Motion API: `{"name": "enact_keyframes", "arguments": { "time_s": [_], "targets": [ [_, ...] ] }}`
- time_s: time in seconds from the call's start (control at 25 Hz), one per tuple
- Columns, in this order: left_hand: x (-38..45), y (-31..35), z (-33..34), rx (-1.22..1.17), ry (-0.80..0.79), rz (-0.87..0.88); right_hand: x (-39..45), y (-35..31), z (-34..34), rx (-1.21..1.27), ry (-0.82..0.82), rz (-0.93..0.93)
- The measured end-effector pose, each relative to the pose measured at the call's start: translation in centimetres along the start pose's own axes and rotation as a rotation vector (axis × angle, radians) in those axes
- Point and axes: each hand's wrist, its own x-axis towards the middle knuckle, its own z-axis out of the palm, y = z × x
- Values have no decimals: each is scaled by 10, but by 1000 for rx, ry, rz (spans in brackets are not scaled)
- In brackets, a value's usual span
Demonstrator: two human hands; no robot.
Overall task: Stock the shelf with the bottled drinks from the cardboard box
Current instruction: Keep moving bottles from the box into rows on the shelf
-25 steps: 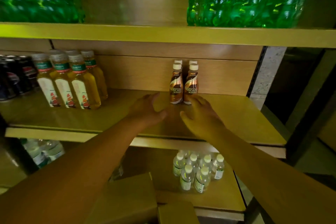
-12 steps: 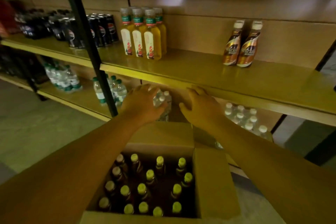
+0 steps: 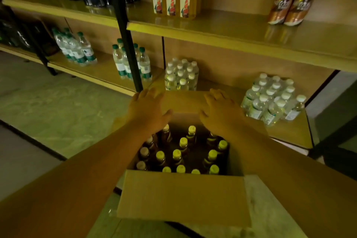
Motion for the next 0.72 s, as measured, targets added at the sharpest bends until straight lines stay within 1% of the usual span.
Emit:
{"name": "enact_keyframes", "arguments": {
  "time_s": [0.12, 0.24, 0.32, 0.44, 0.6, 0.72],
  "targets": [
    [-29, -9, 37, -38, -77, 6, -23, -15, 32, 50, -19, 48],
    [-49, -12, 71, -52, -73, 27, -34, -18, 61, 31, -67, 34],
    [-56, -10, 92, -85, -101, 9, -34, -16, 82, 49, -109, 22],
    [-57, -4, 121, -107, -211, 10, -31, -10, 115, 104, -164, 31],
    [-57, 5, 160, -203, -357, 28, -24, -2, 152, 110, -227, 30],
    [-51, 17, 177, -243, -415, 82, -12, 6, 176, 210, -308, 11]
  ]
}}
